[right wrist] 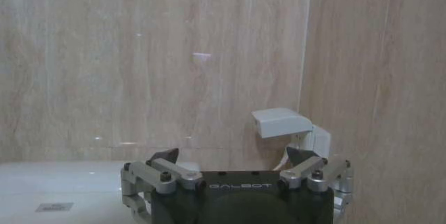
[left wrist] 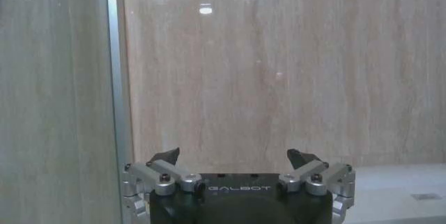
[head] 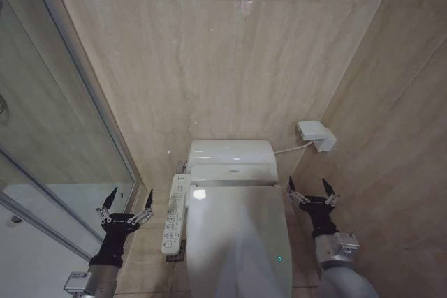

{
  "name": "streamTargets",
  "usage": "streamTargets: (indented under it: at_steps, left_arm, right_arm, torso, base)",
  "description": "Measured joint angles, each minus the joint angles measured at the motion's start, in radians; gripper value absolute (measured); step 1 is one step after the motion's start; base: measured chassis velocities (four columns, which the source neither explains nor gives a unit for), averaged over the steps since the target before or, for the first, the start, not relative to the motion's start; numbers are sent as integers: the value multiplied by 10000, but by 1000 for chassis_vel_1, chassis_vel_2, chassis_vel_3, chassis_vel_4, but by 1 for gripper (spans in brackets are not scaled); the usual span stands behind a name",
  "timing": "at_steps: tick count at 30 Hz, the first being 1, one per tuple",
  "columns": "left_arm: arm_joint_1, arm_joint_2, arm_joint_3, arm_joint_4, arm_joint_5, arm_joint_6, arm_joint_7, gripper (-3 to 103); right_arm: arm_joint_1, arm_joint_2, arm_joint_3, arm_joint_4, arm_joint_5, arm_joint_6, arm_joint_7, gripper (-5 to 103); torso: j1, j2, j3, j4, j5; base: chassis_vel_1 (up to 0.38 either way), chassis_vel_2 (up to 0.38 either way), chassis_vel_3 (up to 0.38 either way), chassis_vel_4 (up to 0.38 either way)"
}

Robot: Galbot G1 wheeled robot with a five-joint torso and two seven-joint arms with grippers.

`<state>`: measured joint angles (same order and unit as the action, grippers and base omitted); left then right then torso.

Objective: Open the toilet lid, clean the toilet bowl with a toilet brush, close the toilet lid, and flush.

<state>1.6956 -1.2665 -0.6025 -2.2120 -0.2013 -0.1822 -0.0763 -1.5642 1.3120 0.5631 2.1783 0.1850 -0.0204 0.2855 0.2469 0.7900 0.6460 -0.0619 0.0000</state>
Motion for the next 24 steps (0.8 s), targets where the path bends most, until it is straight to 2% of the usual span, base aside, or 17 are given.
streamTargets:
  at_steps: [24]
  left_arm:
    - [1,-6,11,12,58,41,-30,100]
  right_arm:
    - [0,0,0,0,0,0,0,100]
  torso:
    - [0,0,0,0,0]
  base:
    - [0,0,0,0]
